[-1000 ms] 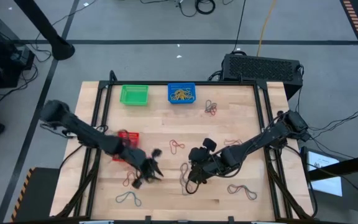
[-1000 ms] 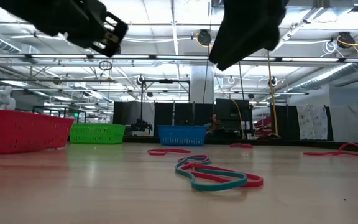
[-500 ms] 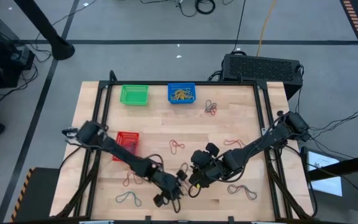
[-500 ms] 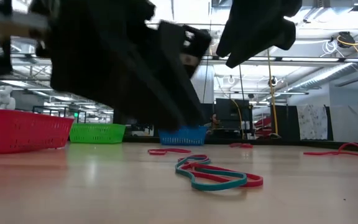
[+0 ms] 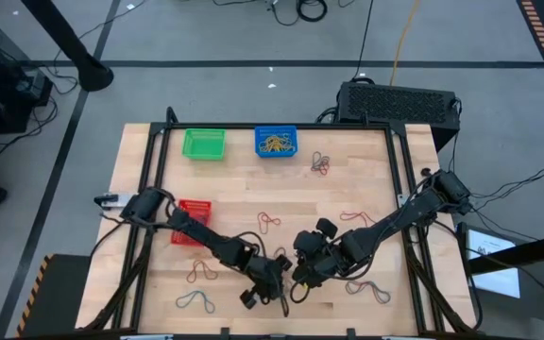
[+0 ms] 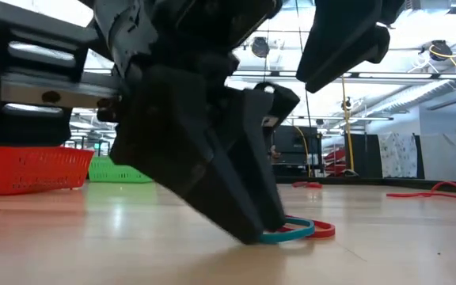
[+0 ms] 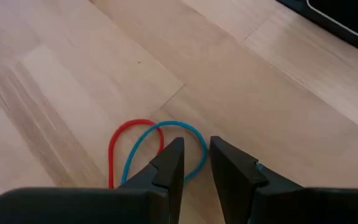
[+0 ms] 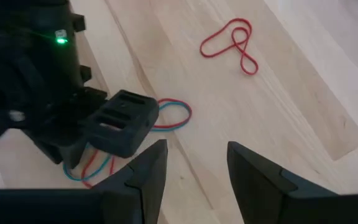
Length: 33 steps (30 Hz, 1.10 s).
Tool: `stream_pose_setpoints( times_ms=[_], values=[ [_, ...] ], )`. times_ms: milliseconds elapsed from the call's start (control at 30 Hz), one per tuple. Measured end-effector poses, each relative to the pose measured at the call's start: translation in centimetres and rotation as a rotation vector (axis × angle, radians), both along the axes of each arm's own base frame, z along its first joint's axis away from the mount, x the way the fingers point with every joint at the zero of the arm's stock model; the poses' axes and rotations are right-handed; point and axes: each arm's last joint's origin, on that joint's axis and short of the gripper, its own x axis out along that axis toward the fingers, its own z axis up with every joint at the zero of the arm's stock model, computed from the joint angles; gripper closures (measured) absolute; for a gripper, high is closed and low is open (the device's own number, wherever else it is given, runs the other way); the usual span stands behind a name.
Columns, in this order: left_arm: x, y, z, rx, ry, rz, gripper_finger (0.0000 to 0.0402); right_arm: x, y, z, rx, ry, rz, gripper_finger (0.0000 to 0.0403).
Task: Sort rubber bands into baskets
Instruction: Put the blue rubber band into the red bin
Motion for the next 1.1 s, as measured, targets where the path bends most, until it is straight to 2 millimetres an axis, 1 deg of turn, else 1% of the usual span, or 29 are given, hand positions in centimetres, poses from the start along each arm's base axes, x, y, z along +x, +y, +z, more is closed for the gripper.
stream_pose_setpoints(
  times_ms=[367, 467, 600, 633, 767, 867, 933, 1000, 1100],
  values=[
    [-0.1, 0.4, -0.2, 0.0, 0.045, -0.002, 0.0318, -0.1, -0.1, 0.0, -0.008, 0.007, -0.001, 0.0243],
    [-0.2, 0.3, -0.2, -0.009, 0.055, -0.015, 0.0337, -0.1, -0.1, 0.0, -0.008, 0.006, -0.002, 0.0243],
    [-0.4, 0.0, -0.2, -0.006, 0.057, -0.025, 0.0386, 0.0, -0.1, 0.0, -0.01, 0.006, -0.004, 0.0243],
    [-0.4, 0.0, -0.2, -0.004, 0.056, -0.028, 0.0393, 0.0, -0.1, 0.0, -0.01, 0.006, -0.004, 0.0243],
    [-0.4, 0.0, 0.0, -0.002, 0.05, -0.026, 0.0397, 0.0, -0.1, 0.0, -0.01, 0.006, -0.004, 0.0243],
    [-0.9, 0.1, 1.1, -0.008, 0.064, -0.029, 0.0399, 0.0, -0.1, 0.0, -0.01, 0.007, -0.004, 0.0243],
    [-1.5, 0.0, 2.9, -0.012, 0.058, -0.038, 0.0399, -0.1, -0.1, 0.0, -0.012, 0.011, -0.004, 0.0243],
    [-2.2, -0.1, 5.2, -0.022, 0.037, -0.047, 0.0399, -0.1, -0.2, -0.1, -0.017, 0.015, -0.005, 0.0243],
    [-3.9, 0.1, 7.7, 0.003, 0.07, -0.053, 0.04, -0.2, -0.2, -0.1, -0.028, 0.021, -0.001, 0.0243]
  ],
)
